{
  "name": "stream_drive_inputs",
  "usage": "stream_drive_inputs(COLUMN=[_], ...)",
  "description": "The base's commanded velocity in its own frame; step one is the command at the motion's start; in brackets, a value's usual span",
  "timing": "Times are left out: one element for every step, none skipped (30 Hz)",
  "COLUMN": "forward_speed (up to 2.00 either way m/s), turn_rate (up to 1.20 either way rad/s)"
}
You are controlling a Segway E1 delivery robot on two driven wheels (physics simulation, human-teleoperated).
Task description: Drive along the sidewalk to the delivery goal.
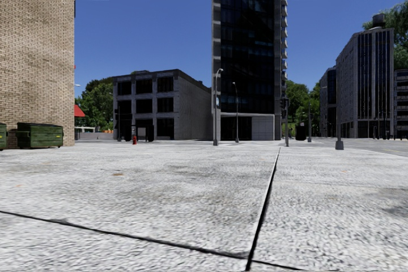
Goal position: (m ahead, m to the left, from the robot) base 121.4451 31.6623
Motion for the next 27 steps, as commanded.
stream_drive_inputs(forward_speed=[2.00,2.00,2.00,2.00,2.00,2.00,2.00,2.00,2.00,2.00,2.00,2.00,2.00,2.00,2.00,2.00,2.00,2.00,2.00,2.00,2.00,2.00,2.00,2.00,2.00,2.00,2.00], turn_rate=[0.00,0.00,0.00,0.00,0.00,0.00,0.00,0.00,0.00,0.00,0.00,0.00,0.00,0.00,0.00,0.00,0.00,0.00,0.00,0.00,0.00,0.00,0.00,0.00,0.00,0.00,0.00])
